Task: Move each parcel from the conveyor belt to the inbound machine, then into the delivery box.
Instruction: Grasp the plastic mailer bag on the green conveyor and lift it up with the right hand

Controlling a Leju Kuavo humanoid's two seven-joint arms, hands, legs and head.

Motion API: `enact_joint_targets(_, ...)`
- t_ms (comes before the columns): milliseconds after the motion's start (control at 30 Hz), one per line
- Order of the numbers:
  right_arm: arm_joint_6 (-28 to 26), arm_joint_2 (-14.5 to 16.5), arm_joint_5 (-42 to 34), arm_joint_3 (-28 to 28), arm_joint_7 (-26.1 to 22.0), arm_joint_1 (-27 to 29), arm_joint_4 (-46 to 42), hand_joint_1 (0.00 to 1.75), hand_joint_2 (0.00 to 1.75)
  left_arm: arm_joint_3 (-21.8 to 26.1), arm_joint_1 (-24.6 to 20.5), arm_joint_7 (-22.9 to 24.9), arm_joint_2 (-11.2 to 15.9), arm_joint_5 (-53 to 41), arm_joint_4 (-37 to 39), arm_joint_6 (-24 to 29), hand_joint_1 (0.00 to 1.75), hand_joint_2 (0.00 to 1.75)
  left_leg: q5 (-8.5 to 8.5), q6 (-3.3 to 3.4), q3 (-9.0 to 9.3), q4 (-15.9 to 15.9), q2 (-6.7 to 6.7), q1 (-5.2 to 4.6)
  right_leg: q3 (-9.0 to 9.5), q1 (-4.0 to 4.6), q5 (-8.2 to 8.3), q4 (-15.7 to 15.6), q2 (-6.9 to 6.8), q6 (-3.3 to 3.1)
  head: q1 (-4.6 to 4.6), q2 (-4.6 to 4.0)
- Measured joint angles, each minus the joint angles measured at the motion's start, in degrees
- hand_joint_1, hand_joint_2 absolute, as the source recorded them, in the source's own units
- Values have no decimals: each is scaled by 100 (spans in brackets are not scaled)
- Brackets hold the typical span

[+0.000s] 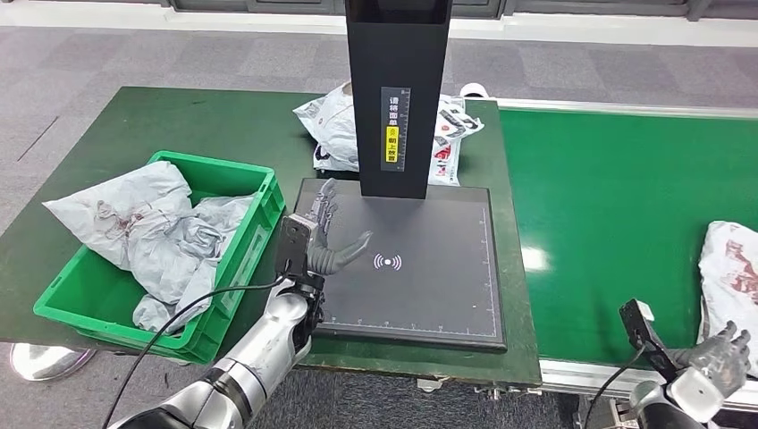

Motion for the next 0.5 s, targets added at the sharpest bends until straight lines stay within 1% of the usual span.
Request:
enact_joint_targets(133, 115, -31, 3, 0, 29, -109, 148, 0, 175, 8, 52, -51, -1, 14, 10, 48, 0, 175, 0, 0, 0, 0, 0, 0, 0, 0, 0, 0, 0, 0, -1, 0)
enact_joint_targets(333, 319, -37, 19, 0, 286, -199, 257, 0, 175, 12, 154, -9, -1, 7, -45, 103, 0, 175, 0, 0, -2, 0, -2, 0, 1, 0, 0, 0, -2, 0, -1, 0)
enact_joint_targets(500, 393, -37, 20, 1, 346, -257, 320, 0, 175, 14, 205, -7, -1, 4, -65, 108, 0, 175, 0, 0, -2, 0, -2, 0, 1, 0, 0, 0, -4, 1, -1, 0)
